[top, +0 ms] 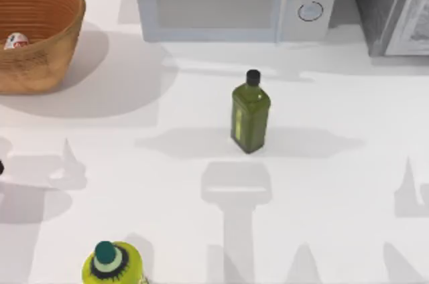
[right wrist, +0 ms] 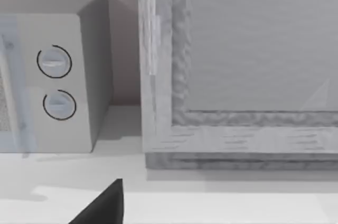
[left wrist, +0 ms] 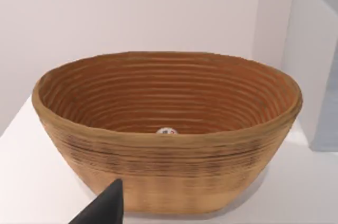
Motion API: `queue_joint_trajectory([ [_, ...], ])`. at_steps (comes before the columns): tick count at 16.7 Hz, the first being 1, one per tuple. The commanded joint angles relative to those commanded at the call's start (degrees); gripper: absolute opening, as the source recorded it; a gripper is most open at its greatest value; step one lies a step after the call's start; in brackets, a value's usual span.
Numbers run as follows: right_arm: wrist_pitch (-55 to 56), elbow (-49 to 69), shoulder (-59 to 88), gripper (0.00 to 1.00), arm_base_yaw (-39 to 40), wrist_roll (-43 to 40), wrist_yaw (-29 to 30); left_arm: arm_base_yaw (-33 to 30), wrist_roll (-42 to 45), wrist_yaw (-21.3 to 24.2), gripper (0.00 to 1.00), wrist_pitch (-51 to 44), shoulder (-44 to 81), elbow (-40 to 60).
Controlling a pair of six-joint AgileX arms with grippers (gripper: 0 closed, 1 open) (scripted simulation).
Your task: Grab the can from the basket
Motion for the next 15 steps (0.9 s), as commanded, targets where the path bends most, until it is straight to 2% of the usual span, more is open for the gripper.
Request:
queue_joint_trajectory([
  [5, 0.0, 0.0, 0.0, 1.0, 0.0, 0.0, 0.0, 0.8, 0.5, 0.8, 1.0, -13.4, 24.3, 24.4],
  [15, 0.0, 0.0, 0.0, 1.0, 0.0, 0.0, 0.0, 2.1, 3.2, 3.2, 1.0, -47.5, 83.4, 83.4],
])
